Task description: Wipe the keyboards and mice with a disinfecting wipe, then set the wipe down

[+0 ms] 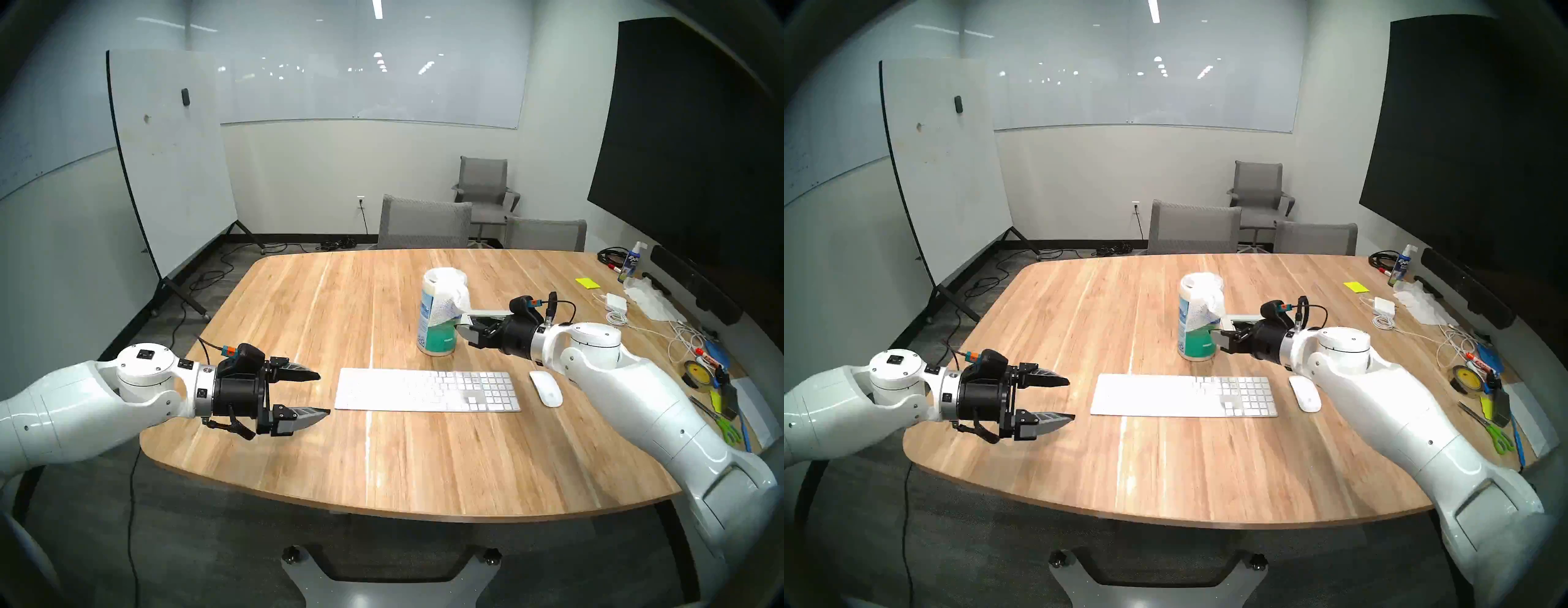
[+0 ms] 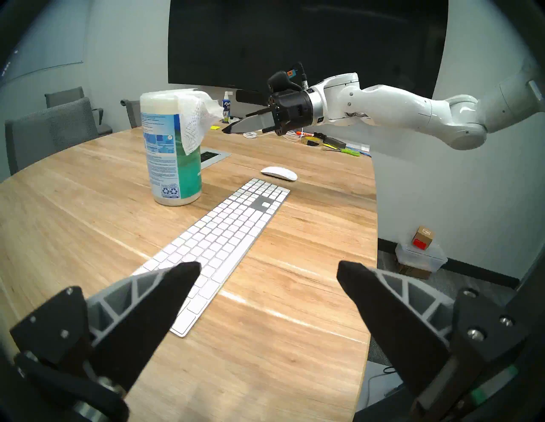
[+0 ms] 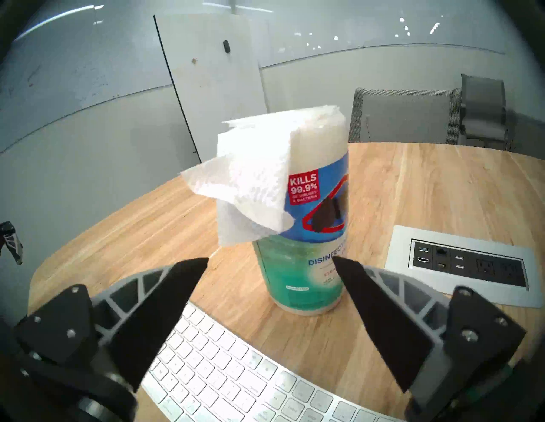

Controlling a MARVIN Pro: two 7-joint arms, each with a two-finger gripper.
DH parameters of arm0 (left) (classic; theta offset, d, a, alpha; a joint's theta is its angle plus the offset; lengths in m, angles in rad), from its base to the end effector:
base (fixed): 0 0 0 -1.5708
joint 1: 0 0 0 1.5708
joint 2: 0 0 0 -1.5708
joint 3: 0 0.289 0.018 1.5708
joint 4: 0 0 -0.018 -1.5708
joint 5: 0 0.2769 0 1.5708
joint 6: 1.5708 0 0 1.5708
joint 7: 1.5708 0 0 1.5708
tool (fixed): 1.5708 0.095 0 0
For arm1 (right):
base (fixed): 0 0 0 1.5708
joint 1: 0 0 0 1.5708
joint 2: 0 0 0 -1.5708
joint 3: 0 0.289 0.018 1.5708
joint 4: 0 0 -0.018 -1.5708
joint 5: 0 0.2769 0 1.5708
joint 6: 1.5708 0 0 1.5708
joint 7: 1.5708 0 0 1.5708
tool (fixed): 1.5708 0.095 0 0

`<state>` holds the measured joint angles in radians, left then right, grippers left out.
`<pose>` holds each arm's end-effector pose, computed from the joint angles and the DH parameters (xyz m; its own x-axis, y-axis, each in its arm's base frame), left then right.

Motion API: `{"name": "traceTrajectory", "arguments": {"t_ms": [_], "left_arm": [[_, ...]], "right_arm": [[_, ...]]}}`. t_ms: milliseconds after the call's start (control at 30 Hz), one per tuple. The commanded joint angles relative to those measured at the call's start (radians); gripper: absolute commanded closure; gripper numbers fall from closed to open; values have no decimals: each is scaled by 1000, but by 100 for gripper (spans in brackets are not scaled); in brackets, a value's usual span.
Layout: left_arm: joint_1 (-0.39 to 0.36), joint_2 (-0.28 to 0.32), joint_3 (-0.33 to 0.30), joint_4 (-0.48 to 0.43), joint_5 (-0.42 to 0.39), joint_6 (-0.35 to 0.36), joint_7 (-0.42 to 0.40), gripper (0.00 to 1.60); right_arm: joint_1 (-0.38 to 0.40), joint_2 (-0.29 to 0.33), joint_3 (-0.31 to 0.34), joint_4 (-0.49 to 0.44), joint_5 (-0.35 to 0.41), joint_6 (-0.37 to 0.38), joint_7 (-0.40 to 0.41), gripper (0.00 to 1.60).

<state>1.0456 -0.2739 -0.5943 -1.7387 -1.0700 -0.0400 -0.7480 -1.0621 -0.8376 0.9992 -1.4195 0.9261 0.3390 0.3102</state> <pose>0.3253 0.1011 -0.2145 0.2224 -0.2894 0.9310 -0.9224 -0.3718 0.1048 0.4615 -0.0622 -0.2276 0.3421 0.0368 0.9389 0.5536 -0.8153 -0.1698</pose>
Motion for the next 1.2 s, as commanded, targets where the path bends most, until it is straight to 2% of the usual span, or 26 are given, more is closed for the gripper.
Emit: {"name": "traceTrajectory", "arguments": {"t_ms": [0, 500, 533, 567, 800, 933, 967, 1000, 1033, 1167], "left_arm": [[-10, -3, -11, -2, -6, -4, 1, 0], [-10, -3, -11, -2, -6, -5, 1, 0], [-10, -3, -11, -2, -6, -5, 1, 0], [-10, -3, -11, -2, -6, -5, 1, 0], [-10, -3, -11, -2, -6, -5, 1, 0], [-11, -3, -10, -2, -7, -5, 1, 0], [-11, -3, -10, -2, -7, -5, 1, 0], [-11, -3, -10, -2, -7, -5, 1, 0], [-11, -3, -10, -2, -7, -5, 1, 0], [-11, -3, -10, -2, -7, -5, 1, 0]], "right_arm": [[53, -55, 14, 2, 7, -11, -18, 0], [53, -64, 10, 6, -7, -28, -32, 0], [51, -63, 10, 4, -10, -32, -36, 36], [48, -63, 10, 1, -13, -35, -42, 82], [40, -63, 15, 6, -17, -45, -42, 93], [35, -61, 17, 10, -19, -51, -38, 117], [34, -61, 18, 11, -20, -52, -36, 136], [32, -60, 19, 12, -20, -53, -35, 144], [30, -58, 20, 10, -19, -54, -32, 160], [17, -40, 29, -2, -9, -54, -9, 160]]}}
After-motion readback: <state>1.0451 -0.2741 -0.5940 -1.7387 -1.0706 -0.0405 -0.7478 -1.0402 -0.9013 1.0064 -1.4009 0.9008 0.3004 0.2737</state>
